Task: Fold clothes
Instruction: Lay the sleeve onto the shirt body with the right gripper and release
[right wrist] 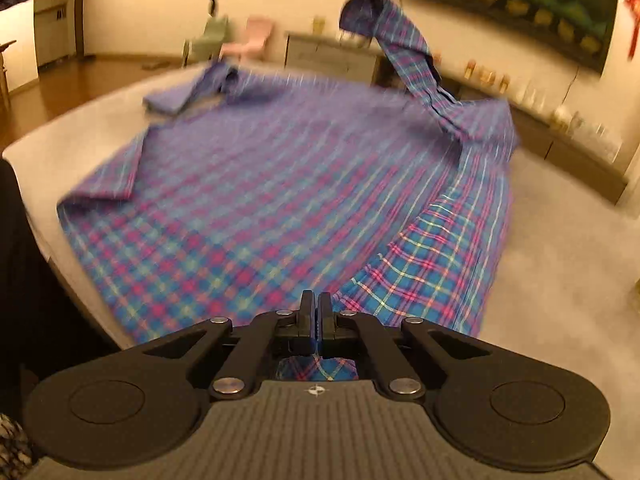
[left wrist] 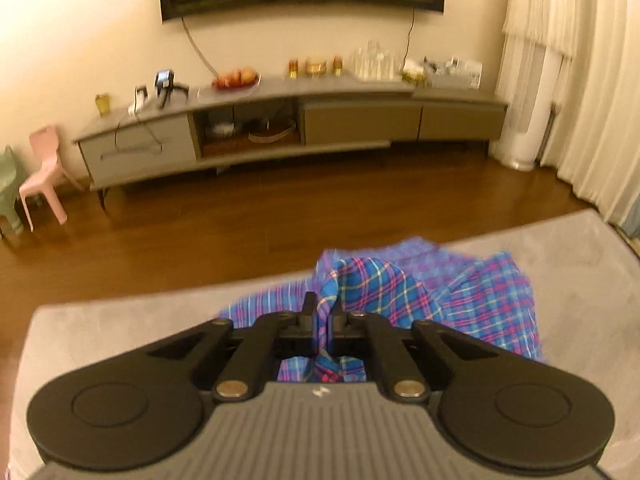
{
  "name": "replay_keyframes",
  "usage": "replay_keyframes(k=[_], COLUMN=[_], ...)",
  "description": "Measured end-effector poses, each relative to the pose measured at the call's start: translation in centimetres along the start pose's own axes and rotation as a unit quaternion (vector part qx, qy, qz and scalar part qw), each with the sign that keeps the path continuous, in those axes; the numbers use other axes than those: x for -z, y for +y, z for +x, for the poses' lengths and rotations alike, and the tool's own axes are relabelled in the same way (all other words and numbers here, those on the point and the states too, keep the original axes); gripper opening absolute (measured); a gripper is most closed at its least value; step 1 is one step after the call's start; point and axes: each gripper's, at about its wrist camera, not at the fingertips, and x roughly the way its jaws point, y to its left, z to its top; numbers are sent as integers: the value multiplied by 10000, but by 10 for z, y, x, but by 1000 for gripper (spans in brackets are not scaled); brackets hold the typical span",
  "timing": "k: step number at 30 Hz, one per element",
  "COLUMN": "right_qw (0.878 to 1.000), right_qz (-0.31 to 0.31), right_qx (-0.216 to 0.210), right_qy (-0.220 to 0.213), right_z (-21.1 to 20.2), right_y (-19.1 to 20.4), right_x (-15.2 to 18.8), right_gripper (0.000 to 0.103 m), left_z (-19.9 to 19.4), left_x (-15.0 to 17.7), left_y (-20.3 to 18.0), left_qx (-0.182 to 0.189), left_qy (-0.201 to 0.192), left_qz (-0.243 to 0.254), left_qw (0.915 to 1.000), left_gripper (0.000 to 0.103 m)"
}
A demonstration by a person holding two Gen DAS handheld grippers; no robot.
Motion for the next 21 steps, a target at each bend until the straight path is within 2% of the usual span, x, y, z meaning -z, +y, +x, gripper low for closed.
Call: replay_keyframes(k=[2,4,5,6,8,10,12,13,14,15,16,17,19,21], right_qw=[9993,9970,9954,9934,9882,9816,9735,9690,9640,9594,9546,9494,9460,9475], right_qz=[320,640,800,959,1276,1592,1905,2061,2215,2364,2512,2659,2746,2722], right_qx=[-212,-424,-530,-635,-845,-1055,-1262,-1365,-1468,-1535,-1602,-1669,-1719,-1679], right_qy=[-4,-9,-11,-13,-18,-22,-26,-28,-30,-1,28,58,92,16], right_z=[-2,-3,-4,-5,-6,-8,-10,-11,-11,-9,-7,-4,-7,-14], right_y=[-12,-23,-29,-35,-46,-58,-70,-75,-81,-87,-92,-97,-102,-109], right_x=[1,2,3,3,5,6,7,7,8,13,18,22,28,27], right_gripper=[1,13,33,49,50,50,50,50,50,50,50,50,51,51], left_z=[5,2,-8,-24,-57,-83,-88,-80,-69,-59,-49,-40,-33,-38], left_x=[10,15,18,22,31,51,87,108,130,148,166,180,191,196], left_y=[-2,-12,-21,-32,-59,-108,-158,-181,-200,-211,-218,-223,-217,-199], left_qx=[-135,-192,-19,233,784,1544,2011,2070,2108,2106,2014,1945,2020,2212], left_qy=[-61,-218,-355,-553,-927,-1083,-893,-648,-368,-164,-28,115,307,334], left_qz=[46,188,289,465,847,1487,2312,2634,2885,3070,3187,3223,2985,2648], left_qw=[9999,9994,9989,9971,9890,9707,9477,9400,9333,9279,9262,9264,9323,9380], left_gripper=[4,4,4,4,4,4,5,8,18,20,22,29,39,50])
